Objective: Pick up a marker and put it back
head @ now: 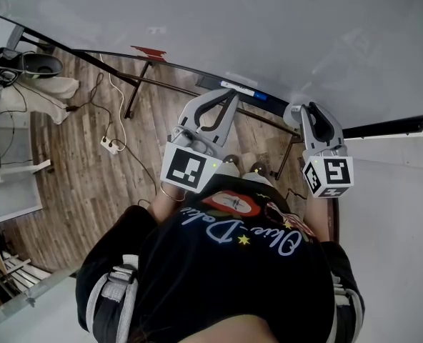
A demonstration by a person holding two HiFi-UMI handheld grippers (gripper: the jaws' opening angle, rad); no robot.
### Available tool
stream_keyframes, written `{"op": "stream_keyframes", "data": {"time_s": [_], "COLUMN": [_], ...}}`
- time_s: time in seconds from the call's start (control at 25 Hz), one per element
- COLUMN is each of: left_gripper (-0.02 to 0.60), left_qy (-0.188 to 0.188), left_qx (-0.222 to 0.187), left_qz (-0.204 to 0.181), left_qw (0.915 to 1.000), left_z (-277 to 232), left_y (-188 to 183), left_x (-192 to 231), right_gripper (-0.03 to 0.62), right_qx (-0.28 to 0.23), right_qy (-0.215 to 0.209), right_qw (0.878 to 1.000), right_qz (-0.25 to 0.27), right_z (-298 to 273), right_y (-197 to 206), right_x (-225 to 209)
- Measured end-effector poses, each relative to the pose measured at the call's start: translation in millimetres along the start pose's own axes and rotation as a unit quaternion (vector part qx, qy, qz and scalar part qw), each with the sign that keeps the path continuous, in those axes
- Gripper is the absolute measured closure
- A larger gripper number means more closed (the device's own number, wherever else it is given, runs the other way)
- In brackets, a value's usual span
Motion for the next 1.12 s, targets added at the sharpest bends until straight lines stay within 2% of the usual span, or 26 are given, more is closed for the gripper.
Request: {"op": "stream_keyframes", "data": {"time_s": [1.12], "left_gripper": [0.578], "left_qy": [0.042], "left_qx": [-0.022], "left_qz": [-0.002], "left_qw": [0.9989], "left_z": [-10], "left_y": [-9], "left_x": [-20], "right_gripper": [0.520], "right_qx": [0.028], "right_qy": [0.020], "right_qw": [0.999], "right_qz": [-0.004], "right_z": [26], "right_y": [20], "right_x": [-2]}}
Point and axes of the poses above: the fingertips, and each gripper's own axes: z backward along the fingers, x to its left, y out of its underside, the point moved 6 cm from there along z, backward along the fingers, and after that the axes turned 14 degrees about -z, right-handed, at the moved point
